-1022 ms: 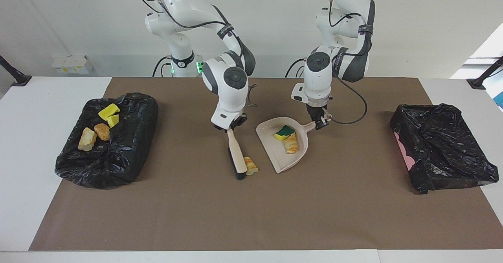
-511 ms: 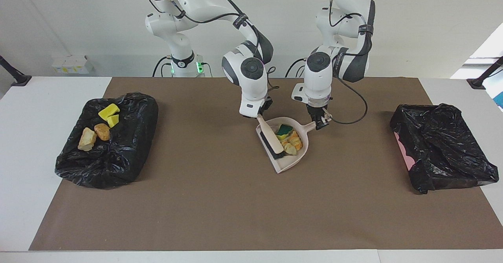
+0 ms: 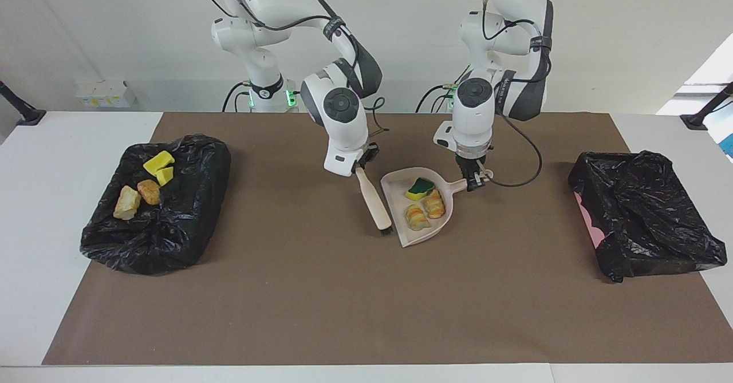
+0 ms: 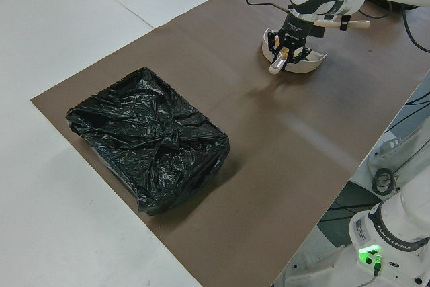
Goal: Sweep and dump trash in bin
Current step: 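Carry the dustpan to the bag and tip it with the left gripper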
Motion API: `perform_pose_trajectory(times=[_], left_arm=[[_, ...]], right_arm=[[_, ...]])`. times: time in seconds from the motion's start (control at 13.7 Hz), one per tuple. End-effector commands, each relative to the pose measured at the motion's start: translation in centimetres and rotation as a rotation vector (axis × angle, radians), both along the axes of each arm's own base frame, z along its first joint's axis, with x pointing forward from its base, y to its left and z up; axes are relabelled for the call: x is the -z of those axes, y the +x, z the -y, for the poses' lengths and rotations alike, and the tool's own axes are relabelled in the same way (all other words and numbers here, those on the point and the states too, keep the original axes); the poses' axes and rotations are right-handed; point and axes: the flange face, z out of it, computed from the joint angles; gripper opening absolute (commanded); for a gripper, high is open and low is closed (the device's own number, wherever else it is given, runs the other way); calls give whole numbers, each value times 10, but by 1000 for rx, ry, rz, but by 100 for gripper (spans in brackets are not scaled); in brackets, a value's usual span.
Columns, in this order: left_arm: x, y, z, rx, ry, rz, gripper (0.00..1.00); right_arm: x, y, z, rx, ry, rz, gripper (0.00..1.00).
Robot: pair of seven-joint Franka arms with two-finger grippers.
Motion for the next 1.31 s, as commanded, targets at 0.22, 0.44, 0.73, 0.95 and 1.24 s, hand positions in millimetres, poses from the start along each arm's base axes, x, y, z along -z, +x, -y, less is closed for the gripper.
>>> perform_pose_trajectory(times=[0.22, 0.44, 0.73, 0.95, 1.24], left_arm=[[-70, 30, -120, 122, -4, 54, 0], [-97, 42, -200, 118, 5, 77, 0], [-129, 49, -319, -92, -18, 144, 0], [-151, 46, -416, -95, 6, 165, 0], [-187, 43, -509, -79, 54, 175, 0]], right_arm=[[-23, -80, -68, 161, -126, 26, 0], [-18, -126, -113, 232, -169, 29, 0], [-3, -182, -144, 261, -209, 35, 0], [29, -207, -147, 253, -197, 77, 0], [26, -201, -148, 260, -191, 91, 100]])
